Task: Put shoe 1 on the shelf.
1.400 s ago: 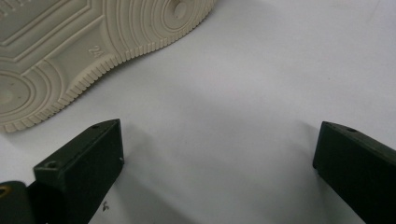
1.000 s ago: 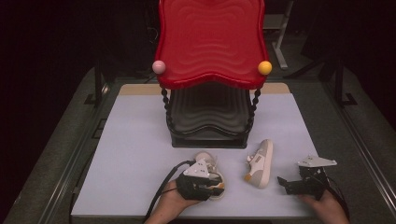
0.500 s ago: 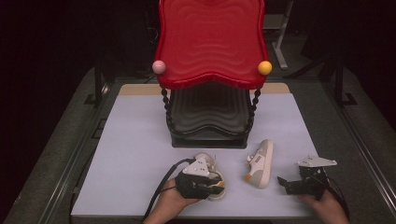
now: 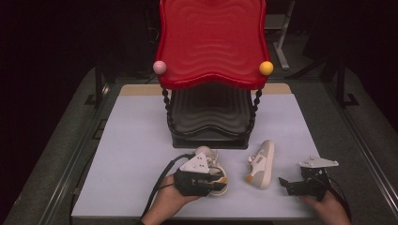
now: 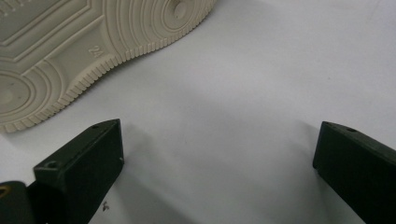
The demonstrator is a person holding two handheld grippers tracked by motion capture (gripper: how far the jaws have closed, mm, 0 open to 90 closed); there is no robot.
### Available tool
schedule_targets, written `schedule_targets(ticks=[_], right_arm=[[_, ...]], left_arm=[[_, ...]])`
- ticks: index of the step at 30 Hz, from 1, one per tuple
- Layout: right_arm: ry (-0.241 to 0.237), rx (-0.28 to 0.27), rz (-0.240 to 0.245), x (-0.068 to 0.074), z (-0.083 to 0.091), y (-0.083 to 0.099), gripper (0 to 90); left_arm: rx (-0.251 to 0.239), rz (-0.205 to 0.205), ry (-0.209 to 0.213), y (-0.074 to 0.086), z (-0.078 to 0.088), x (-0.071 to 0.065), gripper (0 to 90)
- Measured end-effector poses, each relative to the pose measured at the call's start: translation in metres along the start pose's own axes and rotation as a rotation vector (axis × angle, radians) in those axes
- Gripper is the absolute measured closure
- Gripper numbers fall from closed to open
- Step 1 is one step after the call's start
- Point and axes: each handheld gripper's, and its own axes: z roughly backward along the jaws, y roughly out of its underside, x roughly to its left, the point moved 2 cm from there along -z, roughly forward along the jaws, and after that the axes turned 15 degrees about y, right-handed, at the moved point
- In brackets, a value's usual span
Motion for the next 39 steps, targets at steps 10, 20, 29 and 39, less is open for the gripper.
schedule_targets(ticks=[10, 20, 29, 39], right_arm=[[0.0, 0.001, -0.001, 0.0, 0.0, 0.0, 1.2], [0.0, 0.001, -0.001, 0.0, 0.0, 0.0, 1.2], [-0.001, -0.001, 0.001, 0.0, 0.0, 0.0, 1.2], [-0.001, 0.0, -0.001, 0.0, 0.0, 0.0, 1.2]], left_arm=[[-0.005, -0.044, -0.013, -0.025, 0.01, 0.0, 76.0], [0.017, -0.097, -0.023, -0.049, 0.016, 0.006, 76.0], [0.036, -0.149, -0.038, -0.071, 0.025, 0.021, 76.0], [0.056, -0.201, -0.069, -0.085, 0.037, 0.051, 76.0]])
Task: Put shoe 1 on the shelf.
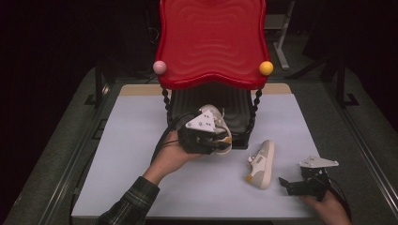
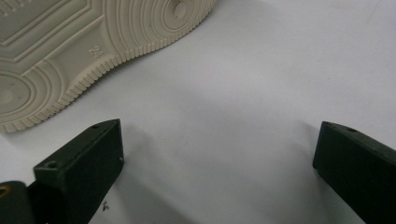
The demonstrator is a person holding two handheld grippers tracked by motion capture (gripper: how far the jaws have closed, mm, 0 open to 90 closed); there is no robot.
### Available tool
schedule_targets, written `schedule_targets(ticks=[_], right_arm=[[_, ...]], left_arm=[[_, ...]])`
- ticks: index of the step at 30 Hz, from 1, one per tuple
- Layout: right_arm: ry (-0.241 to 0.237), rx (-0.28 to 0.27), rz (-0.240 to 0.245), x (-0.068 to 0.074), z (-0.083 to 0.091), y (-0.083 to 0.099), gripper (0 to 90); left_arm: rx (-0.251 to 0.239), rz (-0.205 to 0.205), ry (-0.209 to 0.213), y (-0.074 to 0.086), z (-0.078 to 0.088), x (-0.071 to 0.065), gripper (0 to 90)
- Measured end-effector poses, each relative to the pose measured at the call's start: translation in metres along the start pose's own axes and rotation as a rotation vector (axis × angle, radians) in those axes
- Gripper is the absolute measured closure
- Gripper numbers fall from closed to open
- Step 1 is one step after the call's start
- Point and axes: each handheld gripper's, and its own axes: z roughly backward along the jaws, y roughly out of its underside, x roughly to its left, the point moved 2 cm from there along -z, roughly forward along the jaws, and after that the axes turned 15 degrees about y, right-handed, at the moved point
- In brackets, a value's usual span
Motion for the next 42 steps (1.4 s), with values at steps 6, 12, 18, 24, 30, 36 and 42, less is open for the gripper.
schedule_targets(ticks=[6, 12, 18, 24, 30, 36, 42], right_arm=[[0.001, 0.0, 0.0, 0.0, 0.0, 0.0, 1.2], [0.0, -0.001, 0.0, 0.0, 0.0, 0.0, 1.2], [0.002, -0.001, 0.0, 0.0, 0.0, 0.0, 1.2], [0.0, -0.001, 0.0, 0.0, 0.0, 0.0, 1.2], [0.0, 0.0, 0.001, 0.0, 0.0, 0.0, 1.2], [0.0, 0.02, -0.001, 0.0, 0.0, -0.002, 3.1], [0.047, 0.072, -0.077, -0.009, 0.012, -0.005, 41.0]], left_arm=[[0.022, -0.03, -0.035, 0.0, 0.006, 0.024, 75.9], [0.071, -0.065, -0.073, 0.003, 0.008, 0.046, 75.9], [0.084, -0.082, -0.093, 0.01, 0.007, 0.062, 75.9], [0.094, -0.083, -0.092, 0.013, 0.004, 0.063, 76.1], [0.037, -0.008, -0.069, 0.02, 0.007, 0.066, 74.6], [-0.012, 0.044, -0.095, 0.017, 0.012, 0.061, 62.1], [-0.043, 0.071, -0.133, 0.012, 0.019, 0.049, 58.2]])
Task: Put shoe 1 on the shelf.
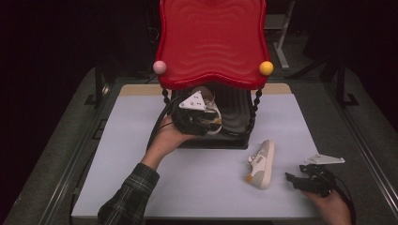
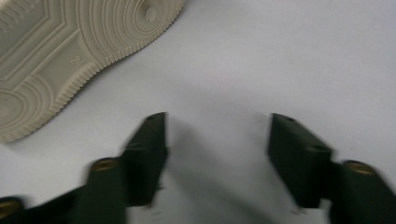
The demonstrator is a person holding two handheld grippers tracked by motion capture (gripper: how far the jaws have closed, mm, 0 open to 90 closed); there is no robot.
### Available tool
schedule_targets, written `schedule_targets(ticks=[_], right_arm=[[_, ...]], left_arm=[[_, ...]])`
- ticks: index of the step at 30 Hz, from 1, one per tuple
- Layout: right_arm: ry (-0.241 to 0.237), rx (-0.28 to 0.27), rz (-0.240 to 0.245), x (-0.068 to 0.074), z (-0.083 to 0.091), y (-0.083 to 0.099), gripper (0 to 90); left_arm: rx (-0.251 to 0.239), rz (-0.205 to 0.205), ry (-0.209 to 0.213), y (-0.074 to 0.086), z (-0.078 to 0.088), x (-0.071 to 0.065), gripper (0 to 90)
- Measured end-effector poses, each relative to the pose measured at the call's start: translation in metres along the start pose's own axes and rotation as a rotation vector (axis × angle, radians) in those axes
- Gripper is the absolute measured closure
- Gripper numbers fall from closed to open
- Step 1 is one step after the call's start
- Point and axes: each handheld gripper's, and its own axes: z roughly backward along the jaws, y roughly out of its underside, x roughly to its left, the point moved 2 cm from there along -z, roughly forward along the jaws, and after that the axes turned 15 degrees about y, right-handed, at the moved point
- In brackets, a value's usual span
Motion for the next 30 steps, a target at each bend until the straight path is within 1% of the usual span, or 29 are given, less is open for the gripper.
schedule_targets(ticks=[1, 2, 4, 6, 10, 11, 12, 13, 14, 16, 18, 20, 22, 23, 25, 26, 27, 30], right_arm=[[-0.014, 0.012, -0.011, -0.002, 0.002, -0.001, 47.8], [-0.025, 0.019, -0.019, -0.002, 0.004, -0.002, 52.6], [-0.052, 0.018, -0.019, -0.002, 0.008, -0.004, 63.7], [-0.078, -0.005, -0.005, -0.001, 0.012, -0.008, 71.9], [-0.161, -0.06, 0.009, 0.006, 0.024, -0.019, 87.3], [-0.183, -0.074, 0.015, 0.008, 0.026, -0.023, 89.3], [-0.196, -0.084, 0.022, 0.01, 0.027, -0.025, 89.4], [-0.215, -0.102, 0.035, 0.013, 0.03, -0.031, 89.5], [-0.225, -0.114, 0.046, 0.015, 0.031, -0.034, 89.5], [-0.251, -0.147, 0.068, 0.021, 0.033, -0.047, 89.5], [-0.285, -0.169, 0.073, 0.026, 0.034, -0.057, 89.5], [-0.318, -0.189, 0.081, 0.035, 0.035, -0.069, 89.6], [-0.35, -0.216, 0.105, 0.046, 0.035, -0.083, 89.6], [-0.357, -0.227, 0.115, 0.051, 0.036, -0.09, 89.6], [-0.374, -0.245, 0.137, 0.062, 0.036, -0.102, 89.6], [-0.381, -0.249, 0.144, 0.066, 0.036, -0.107, 89.6], [-0.392, -0.261, 0.157, 0.072, 0.036, -0.115, 89.6], [-0.419, -0.279, 0.184, 0.088, 0.031, -0.132, 89.7]], left_arm=[[-0.003, 0.005, -0.002, -0.001, 0.002, -0.002, 58.6], [-0.007, 0.012, -0.007, -0.001, 0.004, -0.004, 59.1], [-0.02, 0.037, -0.003, -0.002, 0.008, -0.009, 61.5], [-0.032, 0.033, -0.009, -0.002, 0.014, -0.013, 65.4], [-0.033, 0.063, -0.023, 0.003, 0.022, -0.019, 76.9], [-0.035, 0.068, -0.028, 0.004, 0.023, -0.019, 80.1], [-0.033, 0.087, -0.035, 0.008, 0.025, -0.019, 84.4], [-0.03, 0.097, -0.037, 0.01, 0.025, -0.02, 89.1], [-0.029, 0.105, -0.038, 0.014, 0.025, -0.021, 89.7], [-0.023, 0.11, -0.05, 0.02, 0.025, -0.021, 89.7], [-0.022, 0.124, -0.055, 0.027, 0.023, -0.022, 89.8], [-0.023, 0.132, -0.068, 0.033, 0.022, -0.023, 89.7], [-0.026, 0.145, -0.077, 0.04, 0.02, -0.022, 89.8], [-0.027, 0.144, -0.077, 0.042, 0.019, -0.022, 89.7], [-0.033, 0.157, -0.081, 0.046, 0.017, -0.021, 89.7], [-0.029, 0.165, -0.086, 0.048, 0.016, -0.021, 89.7], [-0.022, 0.164, -0.092, 0.05, 0.015, -0.02, 89.7], [-0.028, 0.189, -0.104, 0.056, 0.01, -0.018, 89.7]])
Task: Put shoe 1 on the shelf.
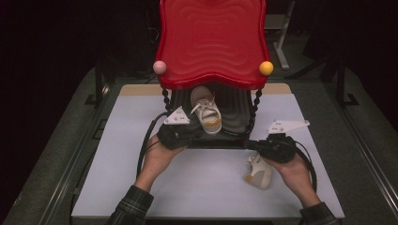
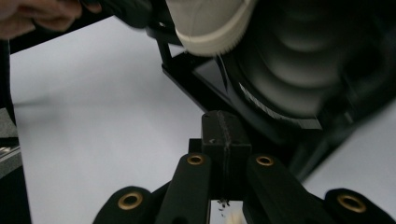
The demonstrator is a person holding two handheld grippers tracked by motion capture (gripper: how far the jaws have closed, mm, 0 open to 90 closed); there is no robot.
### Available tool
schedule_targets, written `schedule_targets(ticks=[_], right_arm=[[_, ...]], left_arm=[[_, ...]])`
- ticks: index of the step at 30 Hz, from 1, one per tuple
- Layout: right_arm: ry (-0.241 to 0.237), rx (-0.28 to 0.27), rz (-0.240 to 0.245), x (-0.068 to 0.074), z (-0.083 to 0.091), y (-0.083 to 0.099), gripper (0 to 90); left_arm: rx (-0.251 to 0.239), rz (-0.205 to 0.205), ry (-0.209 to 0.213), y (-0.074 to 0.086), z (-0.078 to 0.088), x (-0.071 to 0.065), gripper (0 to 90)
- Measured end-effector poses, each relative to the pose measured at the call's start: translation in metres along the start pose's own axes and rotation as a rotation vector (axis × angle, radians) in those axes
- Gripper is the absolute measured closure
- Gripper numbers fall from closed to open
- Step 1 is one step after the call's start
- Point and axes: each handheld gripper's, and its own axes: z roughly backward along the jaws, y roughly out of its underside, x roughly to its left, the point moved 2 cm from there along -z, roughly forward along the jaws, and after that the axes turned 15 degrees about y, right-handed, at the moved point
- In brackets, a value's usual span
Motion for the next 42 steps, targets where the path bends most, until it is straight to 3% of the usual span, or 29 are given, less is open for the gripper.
schedule_targets(ticks=[8, 17, 24, 34, 42], right_arm=[[-0.018, -0.013, 0.029, 0.006, -0.037, -0.037, 89.7], [0.009, -0.011, 0.034, 0.003, -0.062, -0.053, 89.7], [-0.006, -0.019, 0.022, 0.007, -0.067, -0.056, 89.8], [-0.003, -0.035, 0.033, 0.017, -0.077, -0.068, 89.8], [-0.008, -0.044, 0.043, 0.021, -0.087, -0.073, 89.8]], left_arm=[[-0.019, 0.025, -0.001, 0.001, -0.008, 0.006, 89.7], [-0.036, 0.031, 0.012, 0.001, -0.02, 0.007, 89.7], [-0.03, 0.024, -0.029, 0.001, -0.014, 0.007, 89.8], [-0.053, 0.063, -0.095, 0.003, 0.001, 0.019, 89.7], [-0.041, 0.079, -0.129, 0.003, 0.004, 0.029, 89.7]])
